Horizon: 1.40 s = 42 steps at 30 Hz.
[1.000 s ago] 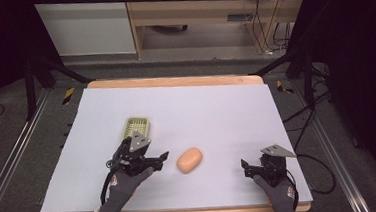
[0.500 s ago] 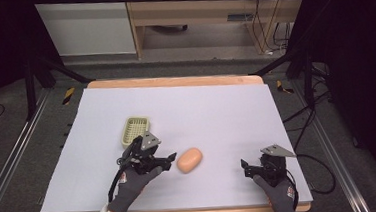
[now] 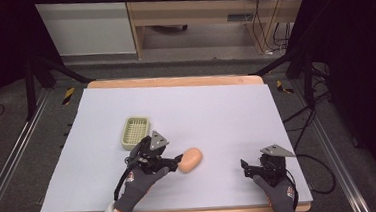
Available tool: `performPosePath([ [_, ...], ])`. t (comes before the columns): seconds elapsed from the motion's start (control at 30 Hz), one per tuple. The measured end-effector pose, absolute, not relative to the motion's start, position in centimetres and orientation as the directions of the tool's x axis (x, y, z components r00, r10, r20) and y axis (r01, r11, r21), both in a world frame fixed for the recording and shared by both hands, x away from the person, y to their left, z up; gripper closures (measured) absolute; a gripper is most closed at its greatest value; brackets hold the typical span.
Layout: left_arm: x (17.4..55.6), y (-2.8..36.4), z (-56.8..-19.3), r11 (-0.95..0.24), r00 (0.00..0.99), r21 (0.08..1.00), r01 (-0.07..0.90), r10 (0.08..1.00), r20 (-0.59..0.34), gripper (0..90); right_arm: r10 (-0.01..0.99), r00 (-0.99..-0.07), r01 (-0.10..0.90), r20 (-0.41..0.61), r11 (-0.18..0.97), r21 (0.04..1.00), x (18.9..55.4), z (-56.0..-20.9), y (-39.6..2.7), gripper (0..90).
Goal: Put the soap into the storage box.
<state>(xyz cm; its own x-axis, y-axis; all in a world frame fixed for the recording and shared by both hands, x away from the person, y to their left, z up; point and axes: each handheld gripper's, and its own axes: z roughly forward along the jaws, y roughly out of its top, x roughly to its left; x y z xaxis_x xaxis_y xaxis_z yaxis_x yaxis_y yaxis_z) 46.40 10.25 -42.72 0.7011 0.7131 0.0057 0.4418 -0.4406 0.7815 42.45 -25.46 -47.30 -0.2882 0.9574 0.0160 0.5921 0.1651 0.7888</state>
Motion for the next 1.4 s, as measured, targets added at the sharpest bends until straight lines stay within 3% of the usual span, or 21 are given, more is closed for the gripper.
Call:
performPosePath([
  [1.4,47.5,5.9,-45.0,-0.529,0.745,0.715,0.457,0.667,0.017,20.4,0.956,-0.291,0.598,0.02,0.166,0.784,42.5,-47.3,-25.4,8.7],
])
